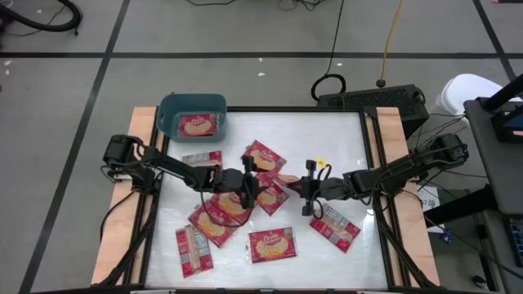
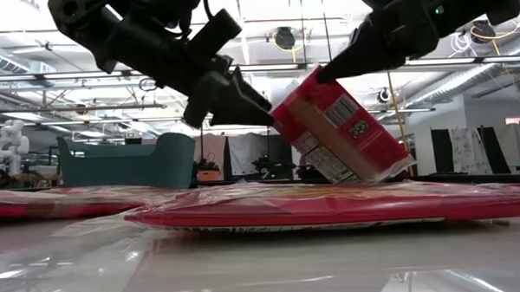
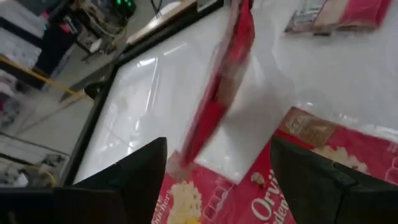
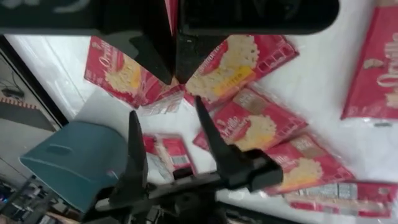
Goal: Sort popcorn bags into baskets
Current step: Put the red popcorn bag into the blue bin
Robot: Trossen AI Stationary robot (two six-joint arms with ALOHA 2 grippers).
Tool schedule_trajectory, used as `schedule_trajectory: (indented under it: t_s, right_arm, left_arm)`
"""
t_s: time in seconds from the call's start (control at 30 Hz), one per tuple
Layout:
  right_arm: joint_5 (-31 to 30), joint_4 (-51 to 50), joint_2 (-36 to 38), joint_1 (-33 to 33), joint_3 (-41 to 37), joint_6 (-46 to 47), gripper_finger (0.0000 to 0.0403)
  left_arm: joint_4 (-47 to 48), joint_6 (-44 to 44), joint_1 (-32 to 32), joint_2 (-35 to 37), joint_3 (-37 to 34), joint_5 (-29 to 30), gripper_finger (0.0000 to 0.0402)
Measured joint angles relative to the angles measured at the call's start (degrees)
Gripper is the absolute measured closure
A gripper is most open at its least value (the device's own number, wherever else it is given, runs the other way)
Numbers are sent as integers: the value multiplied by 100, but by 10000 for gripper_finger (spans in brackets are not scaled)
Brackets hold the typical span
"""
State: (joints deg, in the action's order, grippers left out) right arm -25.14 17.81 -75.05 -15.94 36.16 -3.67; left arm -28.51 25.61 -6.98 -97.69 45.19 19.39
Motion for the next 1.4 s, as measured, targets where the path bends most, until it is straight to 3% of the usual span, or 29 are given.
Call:
schedule_trajectory:
  t_s: [0.17,0.3,0.4,0.63,0.7,0.8,0.9,1.03,1.27,1.4]
  right_arm:
    - [360,306,0,-34,0,-7,403]
    - [421,475,0,-29,0,-93,403]
    - [426,588,0,-31,0,-241,403]
    - [427,747,0,-29,-2,-438,403]
    - [418,745,0,-29,-2,-450,403]
    - [198,804,0,-25,-4,-251,396]
    - [-260,783,24,-85,-2,-3,374]
    - [-1156,736,54,-235,-2,202,332]
    - [-2881,639,68,-484,-4,535,269]
    - [-3055,498,70,-496,-5,855,254]
  left_arm:
    - [-380,252,131,2,0,-775,126]
    - [-468,363,257,4,0,-1730,161]
    - [-296,369,283,2,0,-1787,208]
    - [-41,522,283,4,0,-1759,359]
    - [-9,514,282,21,0,-1604,383]
    - [273,435,270,241,0,-1303,377]
    - [857,417,246,612,-7,-993,367]
    - [1737,388,229,1380,4,-607,383]
    - [3339,-206,241,2756,5,649,381]
    - [4238,-802,317,3495,36,1186,384]
